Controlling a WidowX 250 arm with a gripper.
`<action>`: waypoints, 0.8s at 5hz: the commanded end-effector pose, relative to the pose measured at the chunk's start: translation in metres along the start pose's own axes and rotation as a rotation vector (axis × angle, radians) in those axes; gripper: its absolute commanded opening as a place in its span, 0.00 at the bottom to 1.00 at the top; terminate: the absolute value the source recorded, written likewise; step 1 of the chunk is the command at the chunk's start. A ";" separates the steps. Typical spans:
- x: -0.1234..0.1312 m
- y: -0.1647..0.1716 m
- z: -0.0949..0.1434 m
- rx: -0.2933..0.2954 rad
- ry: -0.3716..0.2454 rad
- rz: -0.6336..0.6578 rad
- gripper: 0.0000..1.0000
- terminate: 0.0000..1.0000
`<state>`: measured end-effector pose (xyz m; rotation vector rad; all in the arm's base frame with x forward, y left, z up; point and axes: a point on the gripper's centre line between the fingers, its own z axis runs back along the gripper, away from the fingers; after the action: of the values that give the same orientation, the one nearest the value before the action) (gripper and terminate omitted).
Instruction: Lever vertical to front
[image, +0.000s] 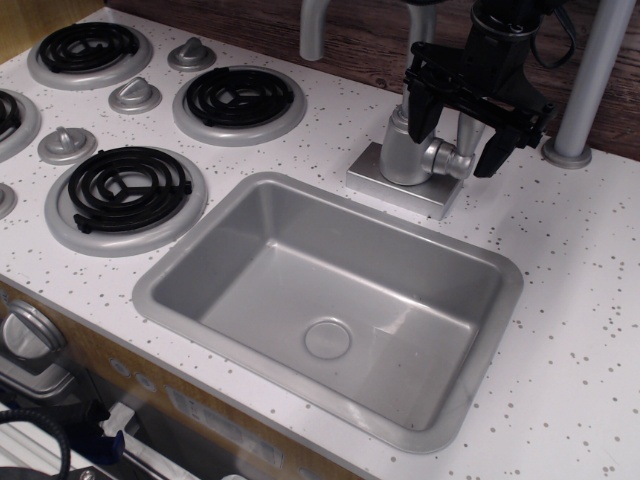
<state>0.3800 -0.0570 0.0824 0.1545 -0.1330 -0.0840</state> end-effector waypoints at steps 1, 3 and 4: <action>0.000 0.000 0.000 0.000 0.000 0.000 1.00 0.00; 0.024 0.001 0.015 -0.015 -0.162 -0.069 1.00 0.00; 0.036 0.005 0.019 0.007 -0.248 -0.111 1.00 0.00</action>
<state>0.4122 -0.0603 0.0778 0.1741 -0.3060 -0.2448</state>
